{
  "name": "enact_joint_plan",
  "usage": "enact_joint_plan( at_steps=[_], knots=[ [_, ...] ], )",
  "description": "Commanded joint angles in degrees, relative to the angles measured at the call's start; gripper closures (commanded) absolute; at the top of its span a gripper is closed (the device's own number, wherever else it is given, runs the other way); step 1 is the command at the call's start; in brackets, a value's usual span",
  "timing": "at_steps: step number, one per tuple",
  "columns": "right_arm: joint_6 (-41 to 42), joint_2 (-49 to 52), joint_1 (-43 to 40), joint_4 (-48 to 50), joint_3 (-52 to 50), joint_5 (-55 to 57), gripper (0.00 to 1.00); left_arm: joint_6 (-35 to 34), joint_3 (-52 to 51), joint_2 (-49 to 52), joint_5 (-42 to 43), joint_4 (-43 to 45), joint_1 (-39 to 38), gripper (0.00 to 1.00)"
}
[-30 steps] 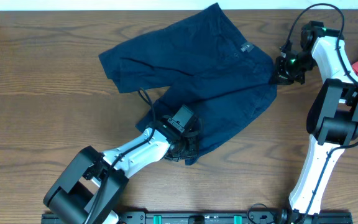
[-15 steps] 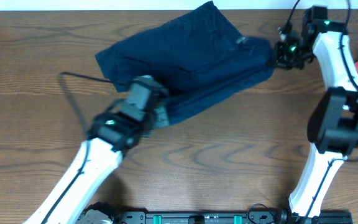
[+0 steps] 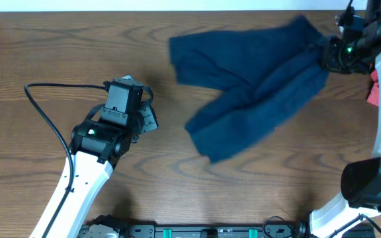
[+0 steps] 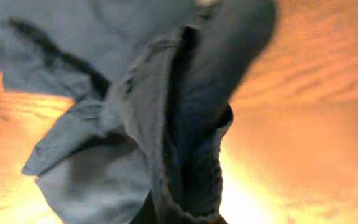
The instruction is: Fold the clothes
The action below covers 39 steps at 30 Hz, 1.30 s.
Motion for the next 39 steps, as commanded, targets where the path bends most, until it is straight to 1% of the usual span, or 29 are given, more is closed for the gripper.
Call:
enact_joint_plan(
  at_steps=[1, 2, 4, 5, 7, 9, 11, 13, 16, 21, 25, 32, 39],
  knots=[
    [0.6, -1.6, 0.6, -0.9, 0.7, 1.6, 0.99, 2.2, 3.2, -0.2, 5.1, -0.3, 0.1, 0.94],
    [0.7, -1.6, 0.8, -1.1, 0.7, 1.6, 0.98, 2.2, 3.0, 0.3, 8.5, -0.8, 0.1, 0.94],
    [1.1, -1.6, 1.2, -1.5, 0.7, 1.6, 0.99, 2.2, 2.9, 2.2, 12.9, -3.4, 0.0, 0.83],
    [1.6, -1.6, 1.5, -1.6, 0.7, 1.6, 0.98, 2.3, 2.7, 3.3, 14.0, -4.4, -0.1, 0.83],
    [1.9, -1.6, 2.0, -1.7, 0.7, 1.6, 0.99, 3.0, 2.2, 6.2, 16.1, -5.8, -0.7, 0.71],
    [2.8, -1.3, 2.6, -1.9, 0.7, 1.6, 0.99, 5.2, 1.9, 9.2, 18.7, -5.6, -2.0, 0.59],
    [3.3, -0.8, 3.3, -2.3, 0.7, 1.6, 0.99, 6.6, 1.9, 12.4, 19.6, -5.0, -3.8, 0.40],
    [4.1, 0.1, 4.0, -2.4, 0.6, 1.6, 0.99, 7.9, 1.9, 16.5, 21.6, -4.2, -6.2, 0.32],
    [4.4, 0.8, 4.7, -2.3, 0.6, 1.6, 0.99, 8.0, 1.9, 19.7, 24.1, -3.5, -8.4, 0.30],
    [4.7, 1.8, 5.0, -1.3, 0.6, 1.6, 0.99, 8.0, 1.9, 23.5, 28.0, -3.4, -13.5, 0.32],
    [4.7, 2.4, 5.0, -0.5, 0.6, 1.6, 0.99, 7.5, 1.6, 25.5, 28.2, -2.6, -18.9, 0.32],
    [4.7, 2.8, 5.0, 0.0, 0.6, 1.6, 0.99, 0.8, 0.3, 30.4, 28.3, 2.1, -25.7, 0.31],
    [4.4, 2.8, 5.0, 0.0, 0.6, 1.6, 0.99, -2.7, 0.2, 32.9, 28.2, 5.2, -29.1, 0.30]
  ],
)
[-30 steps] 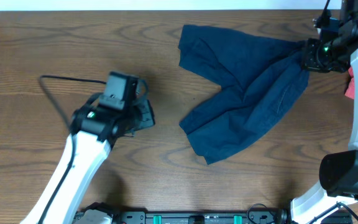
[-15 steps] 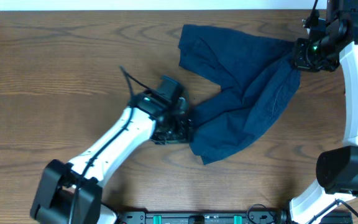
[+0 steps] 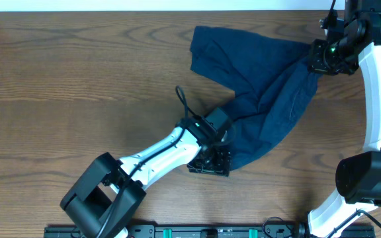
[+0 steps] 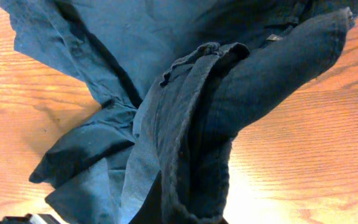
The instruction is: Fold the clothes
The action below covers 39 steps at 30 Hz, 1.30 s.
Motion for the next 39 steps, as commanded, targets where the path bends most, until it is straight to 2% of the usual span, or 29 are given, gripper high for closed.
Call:
enact_joint_plan(
  at_steps=[1, 8, 18, 23, 24, 27, 32, 33, 35, 36, 39],
  knots=[
    [0.5, 0.5, 0.5, 0.2, 0.6, -0.3, 0.99, -2.9, -0.5, 0.9, 0.6, 1.4, -1.0, 0.30],
    [0.5, 0.5, 0.5, 0.3, 0.6, -0.4, 0.99, -5.9, -0.5, 5.5, 1.0, 4.8, -1.1, 0.30],
    [0.0, 0.5, 0.5, 0.2, 0.6, -0.9, 0.99, -6.3, -0.5, 8.8, 3.0, 8.4, -1.1, 0.29],
    [-0.4, 0.5, 0.5, 0.1, 0.6, -1.3, 0.99, -9.5, -0.5, 13.1, 3.8, 9.8, -1.1, 0.30],
    [-0.5, 0.5, 0.5, -0.1, 0.6, -1.2, 0.99, -9.5, -0.4, 14.0, 4.8, 10.0, -1.1, 0.32],
    [-1.0, 0.5, 0.5, -0.3, 0.6, -1.2, 0.99, -9.9, -0.4, 15.0, 5.3, 10.6, -1.1, 0.48],
    [-1.0, 0.5, 0.5, -0.6, 0.6, -1.8, 0.99, -11.8, -0.4, 15.0, 4.3, 10.8, -0.2, 0.57],
    [-1.0, 0.5, 0.5, -0.7, 0.6, -1.9, 0.99, -12.1, -0.4, 15.0, 4.0, 10.9, 0.1, 0.70],
    [-1.0, 0.5, 0.5, -0.9, 0.6, -1.9, 0.99, -13.1, -0.4, 15.0, 3.1, 11.0, 0.6, 0.89],
    [-1.0, 0.5, 0.5, -1.0, 0.6, -1.9, 0.99, -13.5, -0.4, 15.0, 2.4, 11.0, 0.9, 0.94],
    [-1.0, 0.5, 0.5, -1.4, 0.6, -1.9, 0.99, -14.6, -0.4, 15.0, -0.2, 11.8, 2.0, 0.94]
  ],
)
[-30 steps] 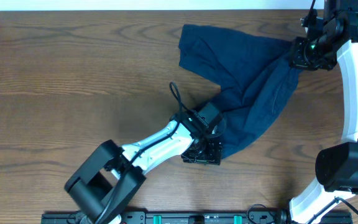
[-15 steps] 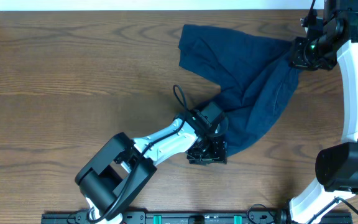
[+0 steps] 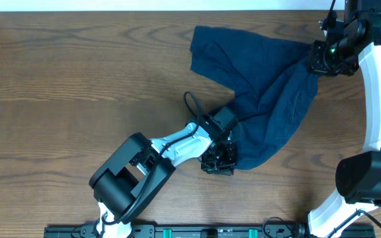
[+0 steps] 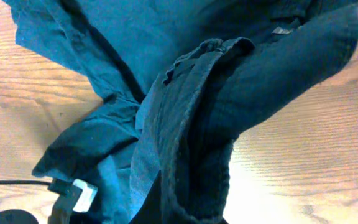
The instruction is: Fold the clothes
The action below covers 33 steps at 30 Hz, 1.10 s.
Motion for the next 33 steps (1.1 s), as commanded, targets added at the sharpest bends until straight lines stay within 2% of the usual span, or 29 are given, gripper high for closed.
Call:
enact_joint_plan(
  at_steps=[1, 7, 12, 15, 21, 33],
  knots=[
    [-0.8, 0.5, 0.5, -0.4, 0.6, -1.2, 0.99, -1.6, -2.2, 3.4, -11.3, 1.1, 1.9, 0.94],
    [-0.8, 0.5, 0.5, -0.8, 0.6, -1.2, 0.99, 0.3, -1.5, -0.9, -18.1, 0.3, 5.6, 0.94],
    [-0.8, 0.5, 0.5, -0.7, 0.6, -1.2, 0.99, 2.2, -0.7, -11.5, -28.3, -5.1, 10.4, 0.94],
    [-0.8, 0.5, 0.8, -0.7, 0.6, -3.5, 0.99, 4.1, -0.7, -17.7, -31.6, -8.1, 15.5, 0.94],
    [-1.2, 0.5, 3.2, 0.2, 0.6, -5.3, 0.99, 8.2, -0.7, -25.1, -32.2, -12.4, 25.7, 0.94],
    [-1.2, 1.4, 16.2, 2.8, 0.6, -4.9, 0.99, 13.1, 0.9, -30.8, -33.8, -15.3, 34.8, 0.94]
  ],
)
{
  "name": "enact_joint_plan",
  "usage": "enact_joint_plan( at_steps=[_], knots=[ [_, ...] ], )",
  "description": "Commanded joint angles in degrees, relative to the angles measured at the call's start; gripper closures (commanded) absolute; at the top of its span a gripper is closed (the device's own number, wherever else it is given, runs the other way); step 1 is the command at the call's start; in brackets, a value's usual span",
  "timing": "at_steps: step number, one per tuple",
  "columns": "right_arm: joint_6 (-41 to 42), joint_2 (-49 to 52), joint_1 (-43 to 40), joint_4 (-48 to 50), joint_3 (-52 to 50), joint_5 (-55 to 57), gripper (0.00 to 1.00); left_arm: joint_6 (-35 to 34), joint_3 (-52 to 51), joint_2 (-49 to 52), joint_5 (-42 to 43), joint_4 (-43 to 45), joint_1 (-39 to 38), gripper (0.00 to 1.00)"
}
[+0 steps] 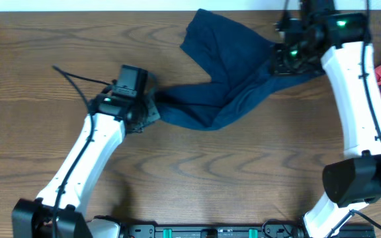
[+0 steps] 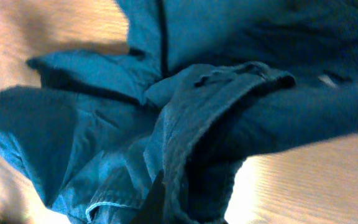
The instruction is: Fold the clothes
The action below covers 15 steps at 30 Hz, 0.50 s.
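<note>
A dark blue denim garment (image 1: 223, 66) lies crumpled across the far middle of the wooden table (image 1: 243, 178). One part stretches out toward the left. My left gripper (image 1: 149, 106) is at the tip of that part and looks shut on the cloth. At the garment's right end my right gripper (image 1: 288, 61) is shut on a bunched seam. In the right wrist view the thick denim fold (image 2: 229, 106) fills the jaws. Only one dark finger (image 2: 157, 200) shows there.
A red object sits at the table's right edge, behind the right arm. The left arm's black cable (image 1: 78, 78) loops over the table to its left. The table's far edge runs just above the garment.
My left gripper has gone from the garment's lower end near the table's middle to the left, and that end has come with it. My right gripper has shifted left, holding the cloth.
At first my left arm stood apart on the left while my right gripper held the garment at the far right. Then my left gripper was at the garment's lower end, and it stayed there. Now that end lies stretched to the left and the right end is further in.
</note>
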Motion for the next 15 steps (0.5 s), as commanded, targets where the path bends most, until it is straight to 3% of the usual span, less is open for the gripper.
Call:
enact_joint_plan(
  at_steps=[1, 7, 15],
  knots=[
    [-1.2, 1.4, 3.9, 1.2, 0.7, -1.0, 0.99, 3.1, 2.2, -3.0, -1.8, -1.0, 3.1, 0.94],
    [-1.0, 1.5, 7.1, 4.8, 1.0, 4.5, 0.99, 5.8, 7.1, -7.4, -1.9, -4.1, 7.8, 0.94],
    [2.3, 1.4, 2.3, 6.1, 3.7, 7.8, 0.99, 8.6, 15.3, -11.9, -4.9, -7.8, 10.8, 0.94]
  ],
)
